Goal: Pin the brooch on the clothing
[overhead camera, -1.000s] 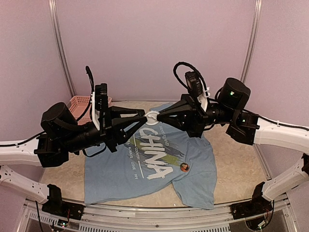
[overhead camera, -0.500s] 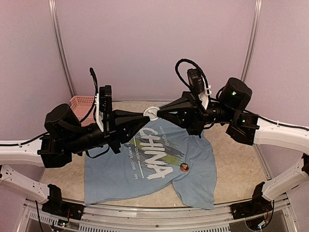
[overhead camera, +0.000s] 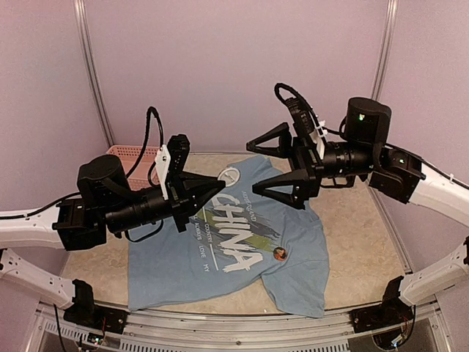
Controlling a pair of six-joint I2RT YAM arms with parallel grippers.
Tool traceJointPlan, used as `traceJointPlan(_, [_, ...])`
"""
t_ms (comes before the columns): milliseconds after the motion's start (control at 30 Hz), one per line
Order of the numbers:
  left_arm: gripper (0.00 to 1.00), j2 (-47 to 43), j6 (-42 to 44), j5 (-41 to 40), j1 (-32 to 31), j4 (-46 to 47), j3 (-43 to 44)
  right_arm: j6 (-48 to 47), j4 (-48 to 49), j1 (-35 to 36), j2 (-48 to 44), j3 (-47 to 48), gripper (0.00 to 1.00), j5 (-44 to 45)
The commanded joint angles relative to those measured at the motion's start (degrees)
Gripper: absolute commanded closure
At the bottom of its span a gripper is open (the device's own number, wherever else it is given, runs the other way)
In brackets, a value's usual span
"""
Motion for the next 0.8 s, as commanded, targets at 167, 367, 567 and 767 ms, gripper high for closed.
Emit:
traceJointPlan(167, [1.0,1.1,3.2,0.1,0.0,-20.5,8.5,-12.8,-38.1,-1.1,4.2,19.7,0.43,7.4])
traceJointPlan(367, [1.0,2.2,4.0,3.6,0.0,-21.1,10.1,-12.7,-38.2,-1.0,8.6,21.2,0.61,3.4])
traceJointPlan(567, [1.0,1.9,3.9,4.5,0.0,-20.0,9.4,-12.3,-36.7,-0.8,11.2,20.5,0.6,1.5])
traceJointPlan(767, [1.0,1.7,3.2,5.5,0.0,-18.8,8.7,-12.3,-36.7,-0.6,13.1,20.4,0.7,0.9])
